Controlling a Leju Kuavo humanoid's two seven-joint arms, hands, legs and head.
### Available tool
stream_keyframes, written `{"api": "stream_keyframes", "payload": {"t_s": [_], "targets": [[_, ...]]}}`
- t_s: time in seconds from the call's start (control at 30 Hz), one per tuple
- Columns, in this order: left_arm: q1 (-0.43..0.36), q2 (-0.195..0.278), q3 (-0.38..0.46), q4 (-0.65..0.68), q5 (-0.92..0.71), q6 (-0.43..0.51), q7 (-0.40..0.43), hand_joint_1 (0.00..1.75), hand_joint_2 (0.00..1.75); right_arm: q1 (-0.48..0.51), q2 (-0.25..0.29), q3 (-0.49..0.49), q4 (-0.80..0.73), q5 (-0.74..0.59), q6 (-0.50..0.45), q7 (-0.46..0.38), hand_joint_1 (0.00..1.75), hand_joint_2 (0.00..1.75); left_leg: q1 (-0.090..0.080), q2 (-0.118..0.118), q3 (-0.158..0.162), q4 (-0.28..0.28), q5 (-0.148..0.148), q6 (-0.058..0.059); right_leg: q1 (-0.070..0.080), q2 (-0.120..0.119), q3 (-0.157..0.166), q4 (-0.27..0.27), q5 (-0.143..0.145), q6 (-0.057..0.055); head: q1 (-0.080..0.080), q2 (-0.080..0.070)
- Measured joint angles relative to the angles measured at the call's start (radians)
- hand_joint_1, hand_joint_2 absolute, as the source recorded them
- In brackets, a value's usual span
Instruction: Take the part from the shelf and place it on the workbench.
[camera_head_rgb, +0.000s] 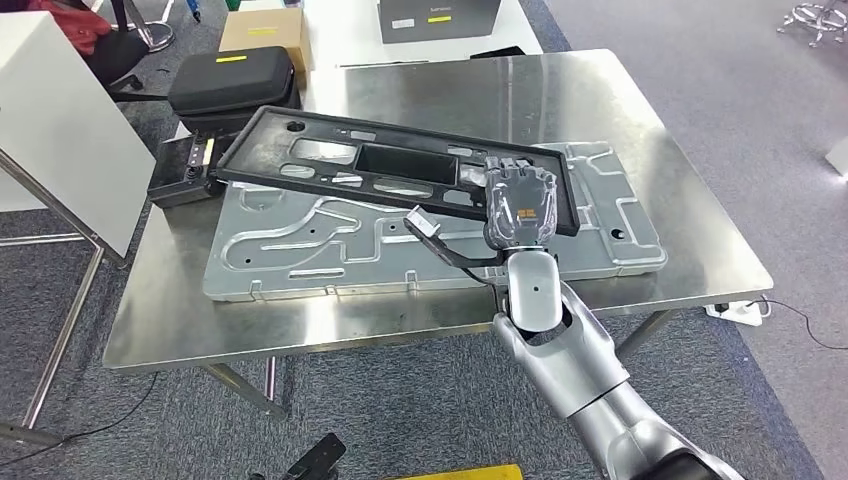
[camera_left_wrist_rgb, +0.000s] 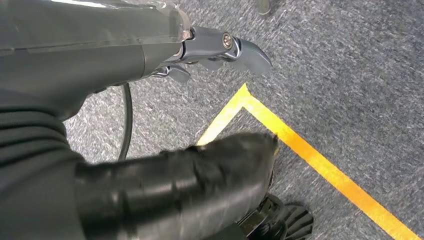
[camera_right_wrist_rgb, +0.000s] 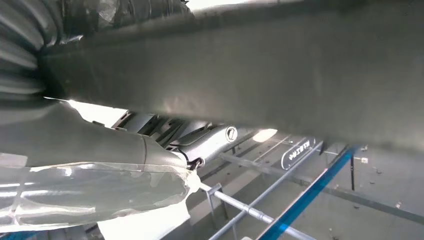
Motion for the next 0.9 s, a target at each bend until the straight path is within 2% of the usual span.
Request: {"api": "stream_keyframes", "payload": {"t_s": [0.1,0.17,0.2,0.27,0.3,0.33,0.37,0.43,0.47,0.5,0.6,0.67,0.7,0.77,0.8,0.83,0.87,0.9], "targets": [[-0.002,-0.001,-0.001,0.000,-0.002,-0.001,0.001,0.00,0.00,-0.014,0.000,0.006,0.025,0.000,-0.001,0.002,1.68,1.75,-0.001,0.001,-0.003,0.002,-0.003,-0.013,0.001,0.002,0.004,-0.012,-0.002,-0.014,0.000,0.000],[-0.003,-0.001,-0.002,0.000,-0.002,-0.001,0.001,0.00,0.00,-0.020,0.001,0.008,0.037,0.000,-0.001,0.002,1.68,1.75,0.001,0.002,-0.018,0.038,-0.029,-0.022,-0.004,0.002,0.010,-0.021,0.001,-0.026,0.000,0.000],[-0.004,-0.001,-0.002,0.000,-0.002,-0.001,0.001,0.00,0.00,-0.023,0.001,0.009,0.041,0.000,-0.001,0.002,1.69,1.75,0.003,0.002,-0.039,0.084,-0.054,-0.027,-0.004,0.001,0.012,-0.023,0.001,-0.030,-0.001,0.000],[-0.004,-0.001,-0.002,0.000,-0.002,-0.001,0.001,0.00,0.00,-0.027,0.002,0.011,0.050,0.000,0.000,0.003,1.69,1.75,0.007,0.003,-0.101,0.213,-0.107,-0.036,-0.004,0.000,0.014,-0.023,0.000,-0.035,-0.001,0.000],[-0.003,-0.001,-0.002,0.000,-0.002,-0.001,0.001,0.00,0.00,-0.028,0.002,0.013,0.055,0.000,0.004,0.006,1.69,1.75,0.008,0.003,-0.127,0.260,-0.117,-0.038,-0.003,0.000,0.015,-0.023,-0.001,-0.036,-0.001,0.000],[-0.003,-0.001,-0.002,0.000,-0.002,-0.002,0.001,0.00,0.00,-0.030,0.002,0.015,0.062,0.000,0.011,0.012,1.69,1.75,0.009,0.003,-0.138,0.274,-0.109,-0.039,-0.003,0.000,0.017,-0.023,-0.003,-0.036,-0.001,0.000],[-0.003,-0.001,-0.002,0.000,-0.002,-0.002,0.001,0.00,0.00,-0.033,0.002,0.016,0.071,0.000,0.021,0.019,1.70,1.75,0.010,0.003,-0.130,0.249,-0.082,-0.039,-0.004,0.000,0.019,-0.022,-0.004,-0.035,-0.001,0.000],[-0.006,-0.001,-0.003,0.000,-0.003,-0.004,0.003,0.00,0.00,-0.048,0.003,0.017,0.102,0.000,0.037,0.031,1.71,1.75,0.011,0.003,-0.072,0.118,-0.011,-0.035,-0.004,0.001,0.024,-0.021,-0.010,-0.029,-0.001,0.000],[-0.008,-0.001,-0.005,0.000,-0.003,-0.004,0.004,0.00,0.00,-0.058,0.002,0.016,0.121,0.000,0.040,0.034,1.71,1.75,0.009,0.002,-0.045,0.058,0.010,-0.033,-0.003,0.002,0.024,-0.019,-0.011,-0.025,-0.001,0.000],[-0.009,-0.001,-0.007,0.000,-0.003,-0.005,0.006,0.00,0.00,-0.069,0.002,0.015,0.143,0.000,0.041,0.037,1.70,1.75,0.007,0.002,-0.027,0.020,0.020,-0.029,-0.002,0.003,0.023,-0.019,-0.012,-0.020,-0.001,0.000],[-0.011,-0.002,-0.013,0.000,-0.001,-0.007,0.008,0.00,0.00,-0.088,0.002,0.004,0.212,0.000,0.039,0.052,1.70,1.75,0.005,0.000,-0.020,0.000,0.018,-0.016,0.000,0.003,0.022,-0.024,-0.011,-0.003,-0.001,0.000],[-0.012,-0.003,-0.017,0.000,0.000,-0.007,0.009,0.00,0.00,-0.091,-0.001,-0.008,0.253,0.000,0.037,0.065,1.68,1.75,0.009,-0.001,-0.015,-0.009,0.022,-0.003,-0.001,0.002,0.012,0.001,-0.030,0.005,0.000,0.000],[-0.013,-0.003,-0.019,0.000,0.000,-0.007,0.010,0.00,0.00,-0.092,-0.002,-0.014,0.271,0.000,0.036,0.071,1.69,1.75,0.010,0.000,-0.013,-0.013,0.023,0.003,-0.002,0.002,-0.006,0.040,-0.053,0.008,0.000,0.000],[-0.014,-0.003,-0.024,0.000,0.001,-0.007,0.012,0.00,0.00,-0.090,-0.006,-0.027,0.309,0.000,0.032,0.085,1.68,1.75,0.007,0.000,-0.012,-0.013,0.022,0.011,-0.002,0.001,-0.069,0.168,-0.109,0.010,0.000,0.000],[-0.014,-0.003,-0.025,0.000,0.002,-0.008,0.013,0.00,0.00,-0.086,-0.008,-0.034,0.326,0.000,0.031,0.092,1.68,1.75,0.005,0.000,-0.012,-0.012,0.021,0.013,-0.002,0.001,-0.100,0.224,-0.126,0.011,0.000,0.000],[-0.013,-0.004,-0.026,0.000,0.003,-0.008,0.014,0.00,0.00,-0.080,-0.010,-0.040,0.342,0.000,0.030,0.098,1.68,1.75,0.003,0.000,-0.012,-0.011,0.020,0.014,-0.002,0.001,-0.118,0.253,-0.126,0.010,0.000,0.000],[-0.013,-0.004,-0.026,0.000,0.004,-0.008,0.015,0.00,0.00,-0.075,-0.011,-0.045,0.355,0.000,0.030,0.104,1.67,1.75,0.002,-0.001,-0.011,-0.010,0.019,0.015,-0.002,0.001,-0.117,0.241,-0.106,0.008,0.000,0.000],[-0.013,-0.004,-0.026,0.000,0.005,-0.008,0.016,0.00,0.00,-0.072,-0.012,-0.052,0.367,0.000,0.031,0.111,1.67,1.75,0.000,-0.001,-0.010,-0.008,0.017,0.015,-0.001,0.001,-0.097,0.192,-0.070,0.004,0.000,0.000]]}}
